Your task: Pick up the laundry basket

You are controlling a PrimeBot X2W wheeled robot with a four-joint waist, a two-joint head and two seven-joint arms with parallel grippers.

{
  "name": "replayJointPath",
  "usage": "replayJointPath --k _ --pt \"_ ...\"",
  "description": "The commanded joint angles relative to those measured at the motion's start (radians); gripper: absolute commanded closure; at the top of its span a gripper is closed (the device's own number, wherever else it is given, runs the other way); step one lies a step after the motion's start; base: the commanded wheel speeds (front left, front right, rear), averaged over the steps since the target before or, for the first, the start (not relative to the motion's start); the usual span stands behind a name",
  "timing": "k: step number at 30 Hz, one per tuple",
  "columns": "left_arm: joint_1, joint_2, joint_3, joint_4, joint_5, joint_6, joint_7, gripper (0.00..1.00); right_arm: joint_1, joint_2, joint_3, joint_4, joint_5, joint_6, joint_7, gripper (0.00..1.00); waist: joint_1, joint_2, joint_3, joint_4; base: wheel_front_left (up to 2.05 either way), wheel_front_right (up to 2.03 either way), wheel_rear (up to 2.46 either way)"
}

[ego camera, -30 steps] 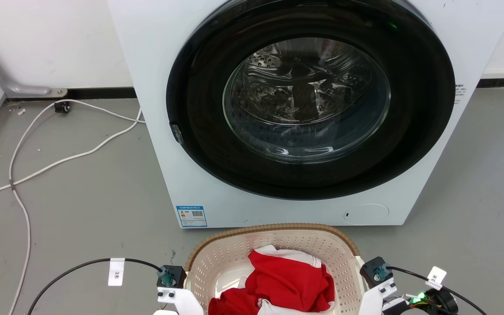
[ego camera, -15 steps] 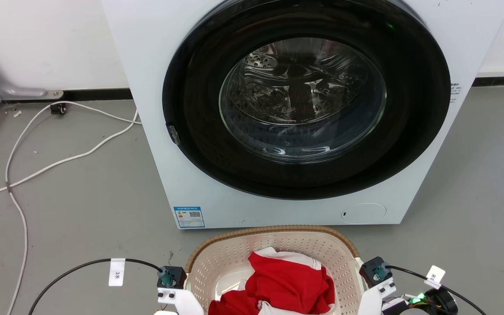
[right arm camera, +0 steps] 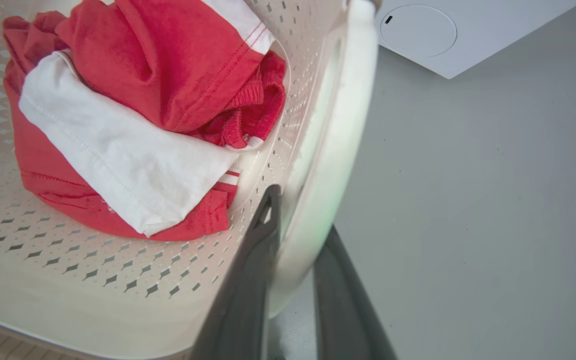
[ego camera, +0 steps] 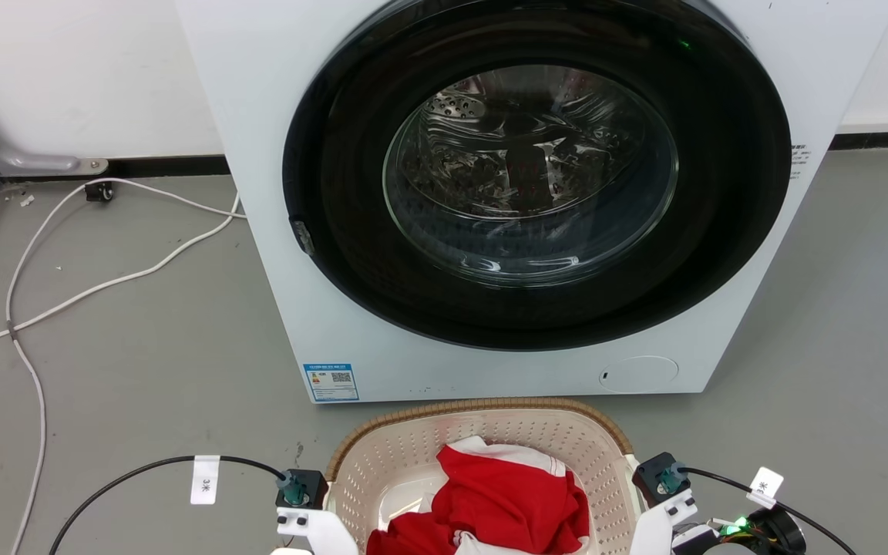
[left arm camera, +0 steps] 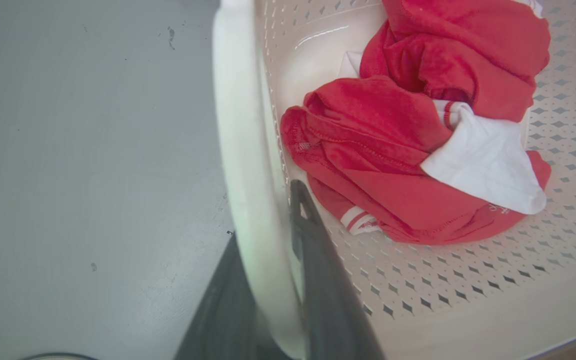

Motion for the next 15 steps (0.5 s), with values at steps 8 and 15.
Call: replayJointPath --k 8,15 --pt "0.0 0.003 -0.006 -0.004 -0.007 -0.003 -0.007 1.0 -0.011 -0.003 0.012 0.0 0.005 -0.001 0.001 1.0 0.0 -0.0001 0.002 -0.005 0.0 0.0 0.0" --pt "-0.003 0.003 -0.011 -0.004 -0.011 -0.004 -0.007 1.0 -0.013 -0.003 0.015 0.0 0.014 -0.001 0.003 1.0 0.0 -0.0001 0.003 -0.007 0.0 0.0 0.0"
